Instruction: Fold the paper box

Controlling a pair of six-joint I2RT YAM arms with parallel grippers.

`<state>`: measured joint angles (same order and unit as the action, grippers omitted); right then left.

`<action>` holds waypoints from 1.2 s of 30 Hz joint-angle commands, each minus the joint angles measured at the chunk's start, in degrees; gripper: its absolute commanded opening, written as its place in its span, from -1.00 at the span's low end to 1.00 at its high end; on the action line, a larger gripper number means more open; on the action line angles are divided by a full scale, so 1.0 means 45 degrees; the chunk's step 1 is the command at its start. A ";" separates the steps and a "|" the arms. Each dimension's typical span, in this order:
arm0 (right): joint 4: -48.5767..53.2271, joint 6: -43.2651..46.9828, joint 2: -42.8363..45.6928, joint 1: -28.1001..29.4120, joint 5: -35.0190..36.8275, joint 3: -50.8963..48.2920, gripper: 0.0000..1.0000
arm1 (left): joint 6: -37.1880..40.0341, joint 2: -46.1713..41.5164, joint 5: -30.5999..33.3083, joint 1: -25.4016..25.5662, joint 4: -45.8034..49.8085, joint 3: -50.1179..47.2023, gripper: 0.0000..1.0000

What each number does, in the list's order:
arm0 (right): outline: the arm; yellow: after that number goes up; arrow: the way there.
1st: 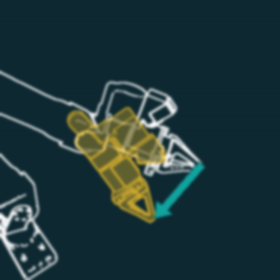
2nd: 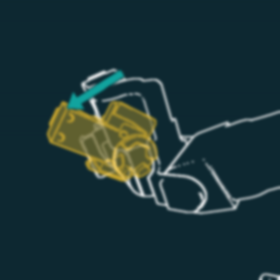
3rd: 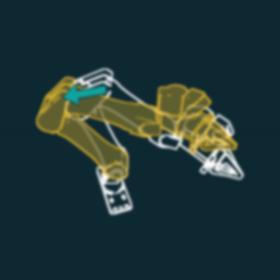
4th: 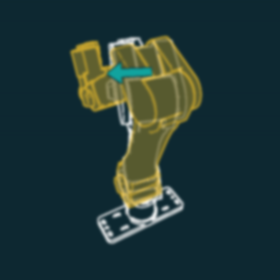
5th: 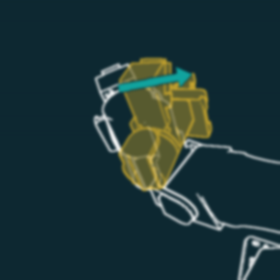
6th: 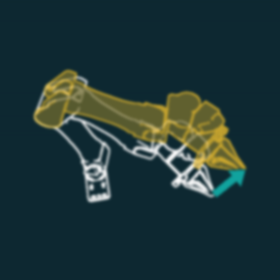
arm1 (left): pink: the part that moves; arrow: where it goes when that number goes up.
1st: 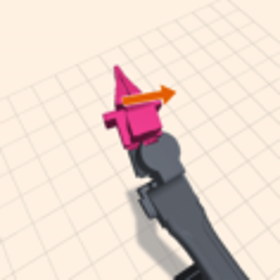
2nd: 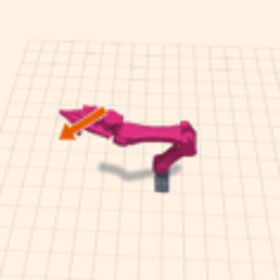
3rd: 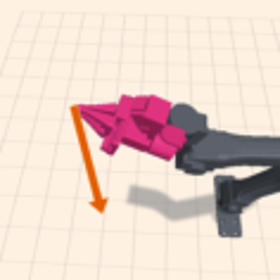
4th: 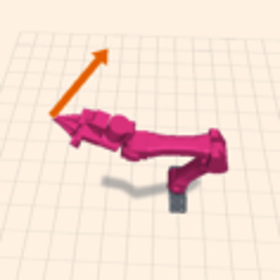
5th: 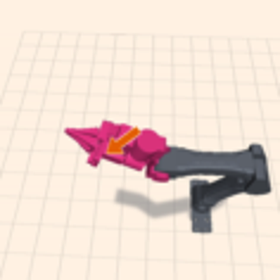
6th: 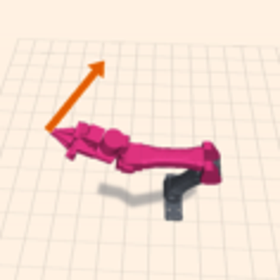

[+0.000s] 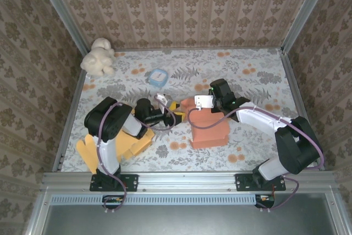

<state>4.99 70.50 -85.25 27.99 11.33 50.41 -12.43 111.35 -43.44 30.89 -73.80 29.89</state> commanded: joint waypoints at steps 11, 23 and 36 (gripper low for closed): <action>-0.0289 -0.0088 -0.0085 -0.0033 -0.0233 -0.0258 -1.00 | 0.0102 0.0265 0.2264 0.0878 -0.0266 0.0309 0.46; -0.0648 0.0082 -0.0090 0.0148 -0.0008 -0.0502 -1.00 | 0.0630 -0.0130 0.4867 0.1748 -0.0279 0.0040 0.39; -0.3719 0.0930 -0.0506 0.0650 0.2129 -0.1488 -1.00 | 0.1059 -0.0213 0.5455 0.2603 -0.0304 0.0057 0.32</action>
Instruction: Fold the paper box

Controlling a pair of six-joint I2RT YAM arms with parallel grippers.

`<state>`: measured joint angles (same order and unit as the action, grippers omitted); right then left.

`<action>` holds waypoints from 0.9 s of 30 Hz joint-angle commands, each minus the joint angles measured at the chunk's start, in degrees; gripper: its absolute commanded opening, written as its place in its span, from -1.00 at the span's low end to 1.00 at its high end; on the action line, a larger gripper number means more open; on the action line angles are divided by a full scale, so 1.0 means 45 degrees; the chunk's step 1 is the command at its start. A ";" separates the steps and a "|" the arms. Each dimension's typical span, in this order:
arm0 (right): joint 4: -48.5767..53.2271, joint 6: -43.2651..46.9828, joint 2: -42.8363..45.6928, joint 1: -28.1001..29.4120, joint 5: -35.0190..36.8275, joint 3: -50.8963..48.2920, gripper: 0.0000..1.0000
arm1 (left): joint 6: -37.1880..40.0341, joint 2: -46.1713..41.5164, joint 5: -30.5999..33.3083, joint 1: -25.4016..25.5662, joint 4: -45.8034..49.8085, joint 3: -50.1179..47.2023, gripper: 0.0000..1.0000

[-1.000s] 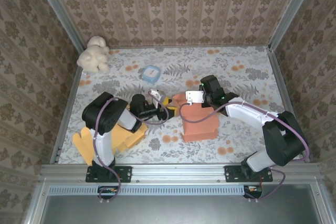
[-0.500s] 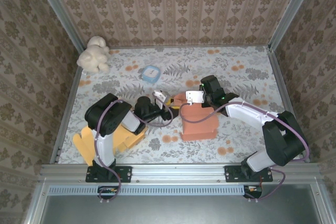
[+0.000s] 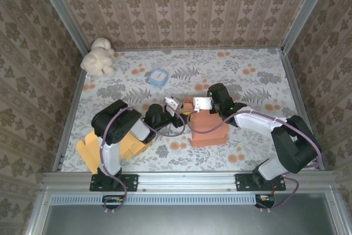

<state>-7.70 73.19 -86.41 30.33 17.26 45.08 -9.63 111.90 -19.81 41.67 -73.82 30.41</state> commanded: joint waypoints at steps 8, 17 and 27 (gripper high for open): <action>-0.1413 0.0515 0.0021 0.0302 0.0596 -0.0676 -1.00 | 0.0304 -0.0276 0.0321 0.0341 -0.0299 0.0054 0.27; -0.1151 0.0456 0.0273 0.0331 0.0458 -0.0818 -1.00 | 0.0245 -0.1084 0.0059 0.0295 -0.0314 -0.0461 0.26; -0.0886 0.0243 0.0304 0.0312 0.0309 -0.0760 -1.00 | -0.0406 -0.2000 -0.1616 -0.1052 -0.0314 -0.1231 0.29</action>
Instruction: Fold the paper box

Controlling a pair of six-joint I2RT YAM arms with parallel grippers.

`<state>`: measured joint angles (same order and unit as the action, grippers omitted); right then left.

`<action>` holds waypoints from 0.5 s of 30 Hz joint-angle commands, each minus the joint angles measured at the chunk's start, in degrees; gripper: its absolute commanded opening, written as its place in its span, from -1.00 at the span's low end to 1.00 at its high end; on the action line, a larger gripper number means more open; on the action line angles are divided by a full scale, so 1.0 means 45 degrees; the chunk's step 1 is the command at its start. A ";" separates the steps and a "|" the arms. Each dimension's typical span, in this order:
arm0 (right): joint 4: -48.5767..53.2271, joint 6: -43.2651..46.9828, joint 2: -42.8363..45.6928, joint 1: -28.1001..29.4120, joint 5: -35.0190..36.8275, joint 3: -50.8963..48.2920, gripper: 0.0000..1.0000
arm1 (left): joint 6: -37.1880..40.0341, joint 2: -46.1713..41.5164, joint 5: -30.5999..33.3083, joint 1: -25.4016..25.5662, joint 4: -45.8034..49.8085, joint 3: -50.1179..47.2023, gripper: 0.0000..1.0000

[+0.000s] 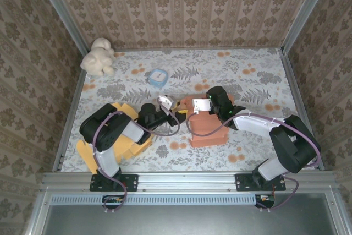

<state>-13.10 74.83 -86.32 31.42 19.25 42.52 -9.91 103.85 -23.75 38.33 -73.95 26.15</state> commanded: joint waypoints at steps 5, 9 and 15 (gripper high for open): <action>0.0307 -0.0124 0.0239 0.0069 -0.0141 -0.0180 -1.00 | -0.0995 0.0132 -0.1537 -0.0704 -0.0285 0.0027 0.23; 0.0348 -0.0161 0.0236 0.0069 -0.0167 -0.0226 -1.00 | -0.0963 0.0129 -0.1628 -0.0808 -0.0285 -0.0040 0.19; 0.0314 -0.0149 0.0189 0.0070 -0.0195 -0.0231 -1.00 | -0.1516 0.0765 -0.2389 -0.1279 -0.0309 0.0408 0.16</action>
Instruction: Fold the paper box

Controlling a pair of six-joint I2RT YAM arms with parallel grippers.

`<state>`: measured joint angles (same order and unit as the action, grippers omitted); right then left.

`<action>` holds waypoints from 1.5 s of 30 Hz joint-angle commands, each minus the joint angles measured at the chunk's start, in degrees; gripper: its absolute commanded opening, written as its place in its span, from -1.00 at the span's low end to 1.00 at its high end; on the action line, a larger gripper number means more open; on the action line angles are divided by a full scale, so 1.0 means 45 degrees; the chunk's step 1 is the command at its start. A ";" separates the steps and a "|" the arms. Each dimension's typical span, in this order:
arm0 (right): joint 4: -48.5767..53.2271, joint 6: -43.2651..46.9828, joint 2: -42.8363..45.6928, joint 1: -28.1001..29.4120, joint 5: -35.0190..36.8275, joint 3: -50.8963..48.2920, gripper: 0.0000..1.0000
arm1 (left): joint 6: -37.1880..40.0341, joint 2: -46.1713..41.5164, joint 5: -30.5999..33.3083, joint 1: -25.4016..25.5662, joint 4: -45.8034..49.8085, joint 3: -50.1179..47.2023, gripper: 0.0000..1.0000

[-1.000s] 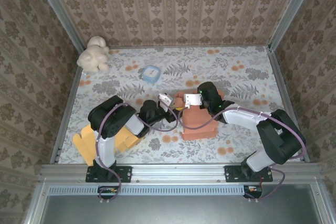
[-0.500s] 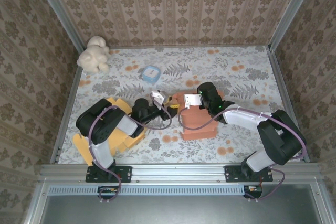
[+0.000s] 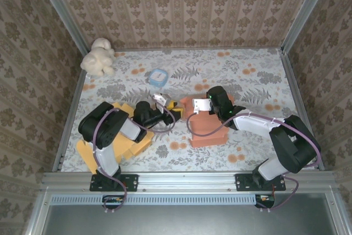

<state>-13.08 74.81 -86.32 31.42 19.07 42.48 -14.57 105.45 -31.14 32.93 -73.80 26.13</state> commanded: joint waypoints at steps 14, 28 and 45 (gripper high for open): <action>-0.0098 -0.0041 0.0216 0.0164 -0.0030 -0.0416 -1.00 | -0.0368 0.0890 -0.0222 0.0913 -0.0329 0.0930 -0.03; -0.0825 0.0224 0.0217 0.0568 0.0336 -0.0761 -1.00 | -0.0423 0.1253 0.1822 0.1683 -0.0305 0.1131 -0.06; -0.0826 0.0060 0.0876 0.1299 0.1163 -0.1193 -1.00 | -0.0028 0.1645 0.4936 0.2334 -0.0259 0.1204 0.03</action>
<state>-18.65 75.24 -84.12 36.18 25.34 38.22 -15.79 111.70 -13.93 43.13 -74.22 30.46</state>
